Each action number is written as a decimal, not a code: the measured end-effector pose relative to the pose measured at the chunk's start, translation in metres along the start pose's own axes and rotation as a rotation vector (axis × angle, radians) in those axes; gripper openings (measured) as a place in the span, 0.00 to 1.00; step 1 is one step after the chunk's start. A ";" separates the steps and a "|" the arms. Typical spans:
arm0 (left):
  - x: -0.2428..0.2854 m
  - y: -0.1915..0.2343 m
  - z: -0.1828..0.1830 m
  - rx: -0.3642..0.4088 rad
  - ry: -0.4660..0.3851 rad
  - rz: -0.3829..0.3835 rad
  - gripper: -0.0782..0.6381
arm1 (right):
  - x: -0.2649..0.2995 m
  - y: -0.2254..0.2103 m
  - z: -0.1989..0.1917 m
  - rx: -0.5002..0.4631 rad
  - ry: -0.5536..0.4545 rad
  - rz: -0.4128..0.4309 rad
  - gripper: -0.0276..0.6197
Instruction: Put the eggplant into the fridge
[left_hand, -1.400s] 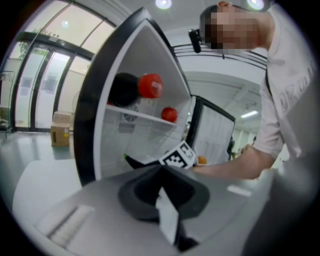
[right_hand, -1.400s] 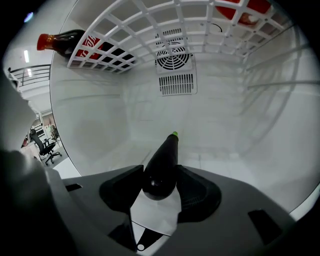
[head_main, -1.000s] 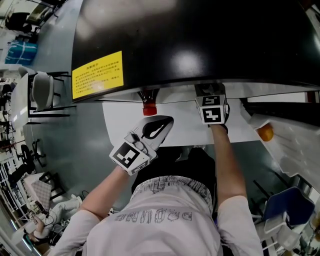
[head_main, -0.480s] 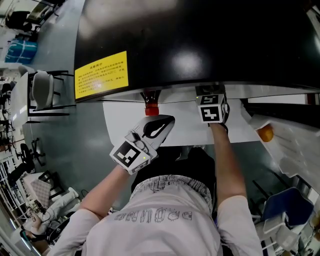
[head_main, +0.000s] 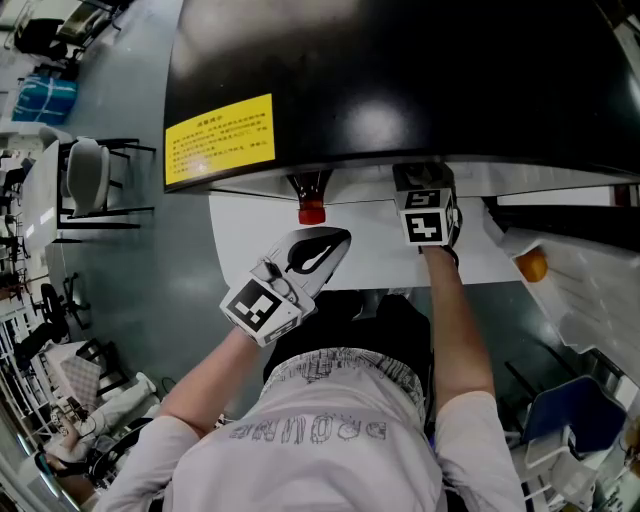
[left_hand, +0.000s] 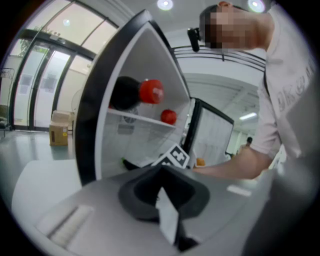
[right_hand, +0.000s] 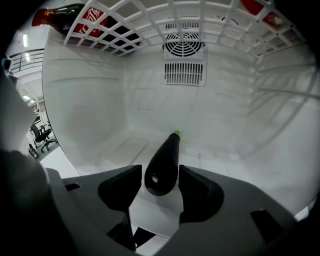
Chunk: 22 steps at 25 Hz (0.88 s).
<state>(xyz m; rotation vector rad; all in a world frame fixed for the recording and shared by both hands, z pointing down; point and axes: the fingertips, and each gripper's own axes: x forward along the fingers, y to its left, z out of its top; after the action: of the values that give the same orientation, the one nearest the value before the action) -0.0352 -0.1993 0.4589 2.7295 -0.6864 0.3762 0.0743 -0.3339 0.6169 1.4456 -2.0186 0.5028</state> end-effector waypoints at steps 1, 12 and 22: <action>-0.001 -0.001 0.001 0.001 -0.001 0.000 0.12 | -0.001 0.000 0.001 -0.001 -0.003 -0.001 0.40; -0.013 -0.012 0.014 0.016 -0.027 0.004 0.12 | -0.034 0.003 0.016 0.018 -0.052 0.001 0.40; -0.028 -0.027 0.031 0.024 -0.054 0.015 0.12 | -0.093 0.007 0.029 0.036 -0.112 -0.009 0.34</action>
<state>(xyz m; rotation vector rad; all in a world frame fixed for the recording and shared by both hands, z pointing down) -0.0401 -0.1755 0.4149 2.7675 -0.7218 0.3163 0.0813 -0.2827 0.5343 1.5341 -2.0990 0.4656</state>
